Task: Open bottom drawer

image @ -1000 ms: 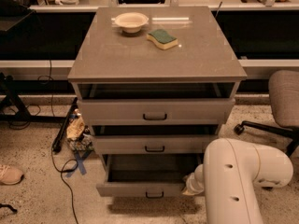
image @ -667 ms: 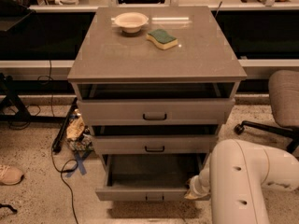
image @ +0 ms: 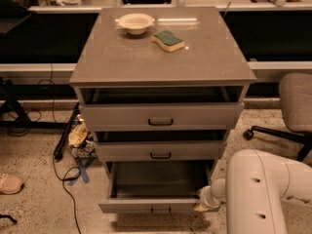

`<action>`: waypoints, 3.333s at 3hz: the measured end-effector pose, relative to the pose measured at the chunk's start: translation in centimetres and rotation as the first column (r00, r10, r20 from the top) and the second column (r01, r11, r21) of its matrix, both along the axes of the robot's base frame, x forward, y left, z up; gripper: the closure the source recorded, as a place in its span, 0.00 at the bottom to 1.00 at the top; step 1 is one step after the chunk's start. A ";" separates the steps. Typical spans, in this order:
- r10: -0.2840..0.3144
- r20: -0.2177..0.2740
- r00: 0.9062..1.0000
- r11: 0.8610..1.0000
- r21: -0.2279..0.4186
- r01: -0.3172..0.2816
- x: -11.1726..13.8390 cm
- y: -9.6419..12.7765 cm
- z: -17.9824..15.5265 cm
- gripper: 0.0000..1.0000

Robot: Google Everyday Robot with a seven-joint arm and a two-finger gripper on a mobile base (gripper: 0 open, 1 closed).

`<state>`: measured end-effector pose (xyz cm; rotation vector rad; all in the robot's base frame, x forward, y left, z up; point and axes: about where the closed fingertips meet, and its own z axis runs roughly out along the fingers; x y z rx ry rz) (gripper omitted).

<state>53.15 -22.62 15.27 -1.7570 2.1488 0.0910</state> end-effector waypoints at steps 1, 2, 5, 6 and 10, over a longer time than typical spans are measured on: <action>0.000 0.000 1.000 1.000 0.000 0.000 0.0 0.2 0.1 1.00; 0.000 0.000 1.000 1.000 0.000 0.000 0.0 0.2 0.1 1.00; -0.018 -0.009 1.000 0.999 0.028 0.018 -1.6 0.0 -0.3 0.54; -0.017 -0.011 1.000 0.999 0.028 0.018 -1.6 0.1 -0.4 0.31; 0.160 -0.061 0.985 0.987 0.037 -0.158 -4.4 1.7 -0.5 0.00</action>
Offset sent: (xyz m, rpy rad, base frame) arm -0.2118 -0.0890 -0.1338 0.4107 0.0352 -0.3232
